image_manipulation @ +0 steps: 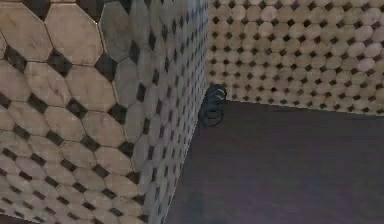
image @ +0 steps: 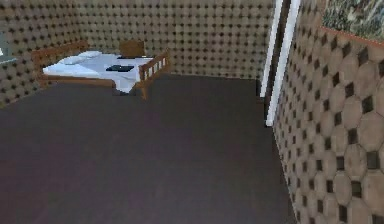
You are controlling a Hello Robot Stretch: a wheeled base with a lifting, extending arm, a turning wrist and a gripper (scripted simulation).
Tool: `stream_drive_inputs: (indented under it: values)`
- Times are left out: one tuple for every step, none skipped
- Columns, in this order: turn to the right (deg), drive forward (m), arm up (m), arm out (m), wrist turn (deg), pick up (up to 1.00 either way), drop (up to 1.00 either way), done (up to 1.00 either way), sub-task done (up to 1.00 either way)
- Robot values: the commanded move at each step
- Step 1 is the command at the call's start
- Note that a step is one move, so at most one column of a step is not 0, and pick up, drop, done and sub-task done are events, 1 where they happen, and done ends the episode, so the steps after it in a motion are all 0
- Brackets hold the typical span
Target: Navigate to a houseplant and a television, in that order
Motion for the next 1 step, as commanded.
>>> stream_drive_inputs:
  values:
    - [9.0,0.00,0.00,0.00,0.0,0.00,0.00,0.00,0.00]
